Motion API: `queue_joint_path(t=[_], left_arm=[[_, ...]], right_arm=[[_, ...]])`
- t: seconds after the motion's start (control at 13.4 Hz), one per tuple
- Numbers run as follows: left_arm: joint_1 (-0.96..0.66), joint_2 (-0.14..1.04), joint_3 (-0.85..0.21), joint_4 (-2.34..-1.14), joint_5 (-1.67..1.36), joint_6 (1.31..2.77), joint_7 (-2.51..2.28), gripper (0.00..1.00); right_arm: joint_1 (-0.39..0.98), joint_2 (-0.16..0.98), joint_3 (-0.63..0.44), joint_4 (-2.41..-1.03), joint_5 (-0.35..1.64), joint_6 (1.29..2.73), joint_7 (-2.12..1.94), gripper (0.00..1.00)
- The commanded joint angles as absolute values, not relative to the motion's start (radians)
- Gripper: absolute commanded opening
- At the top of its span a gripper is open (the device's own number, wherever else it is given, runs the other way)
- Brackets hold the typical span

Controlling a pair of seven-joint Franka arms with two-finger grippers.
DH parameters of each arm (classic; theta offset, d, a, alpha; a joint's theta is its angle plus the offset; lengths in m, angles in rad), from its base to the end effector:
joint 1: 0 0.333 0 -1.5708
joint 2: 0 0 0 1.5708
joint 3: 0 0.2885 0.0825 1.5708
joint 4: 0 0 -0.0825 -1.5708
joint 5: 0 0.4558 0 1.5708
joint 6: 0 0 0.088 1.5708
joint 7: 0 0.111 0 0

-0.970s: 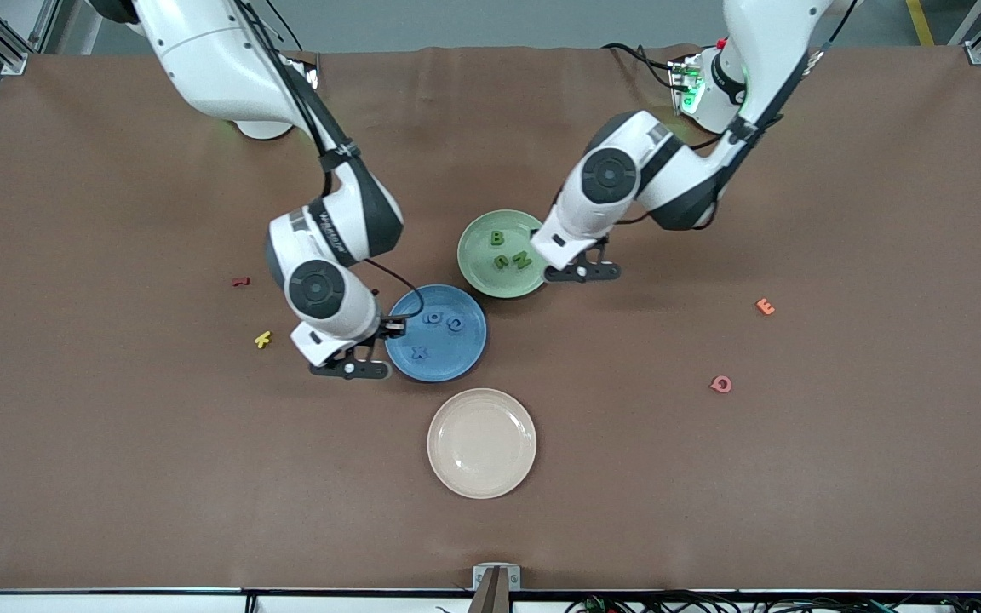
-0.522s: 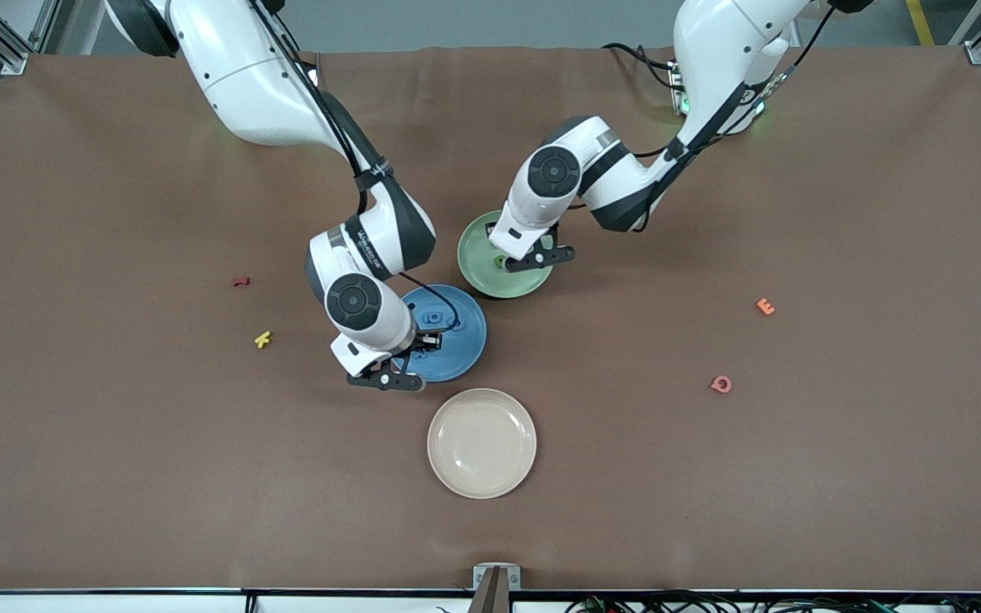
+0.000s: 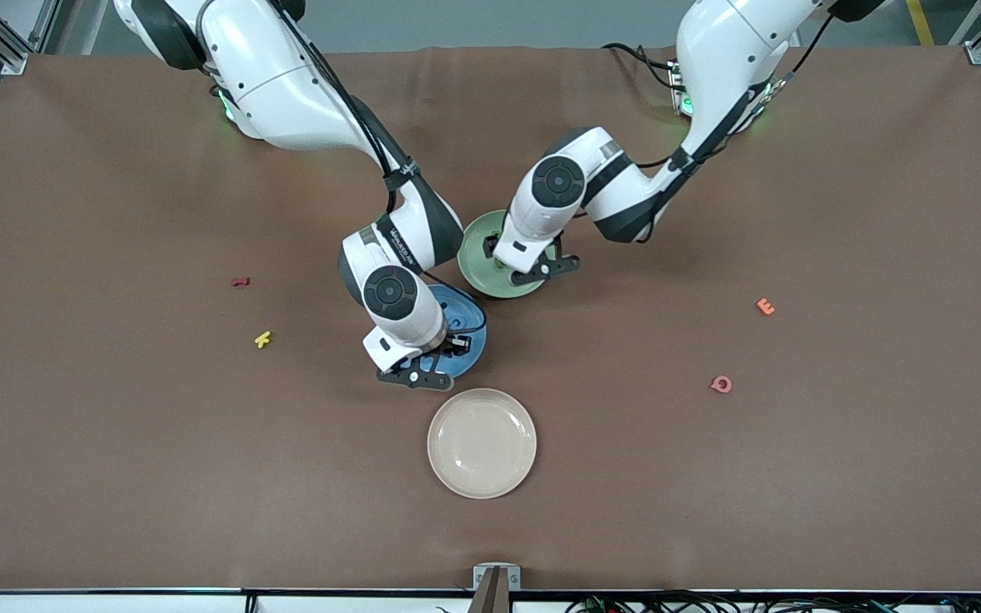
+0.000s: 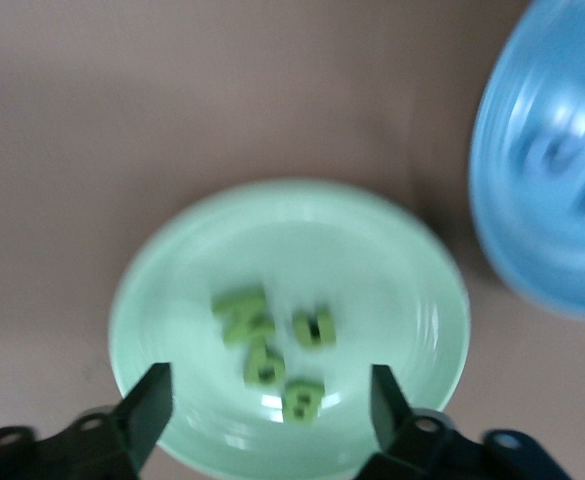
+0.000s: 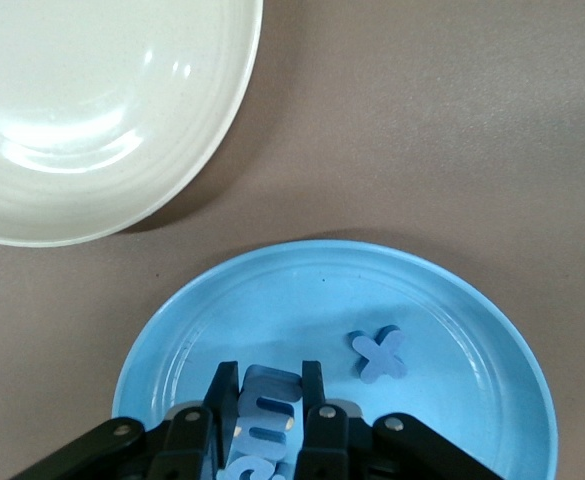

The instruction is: Sort letters by color into matching plates

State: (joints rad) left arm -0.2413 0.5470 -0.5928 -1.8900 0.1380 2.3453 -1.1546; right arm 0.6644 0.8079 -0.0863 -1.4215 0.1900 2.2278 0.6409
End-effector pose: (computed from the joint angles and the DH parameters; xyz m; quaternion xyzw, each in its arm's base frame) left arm 0.4548 -0.4948 0.1828 0.9845 0.1452 -0.0797 0.0572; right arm 0.6322 0.4308 0.1497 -0.9961 0.0759 0.0241 0.0369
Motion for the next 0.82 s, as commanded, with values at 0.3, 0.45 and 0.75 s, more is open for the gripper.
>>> queue_joint_path(t=[0.3, 0.45, 0.75], left_arm=[[0.004, 0.462, -0.597, -1.631, 0.268, 2.048, -1.022, 1.00], [0.078, 0.450, -0.597, -1.583, 0.271, 1.991, -0.913, 1.00], [0.221, 0.370, -0.597, -1.540, 0.272, 1.881, -0.584, 1.00]], right_arm=[[0.666, 0.783, -0.097, -1.394, 0.201, 2.182, 0.640, 1.00], [0.658, 0.698, -0.098, -1.397, 0.199, 2.020, 0.644, 1.00], [0.588, 0.377, -0.101, -1.562, 0.199, 1.826, 0.547, 1.00]])
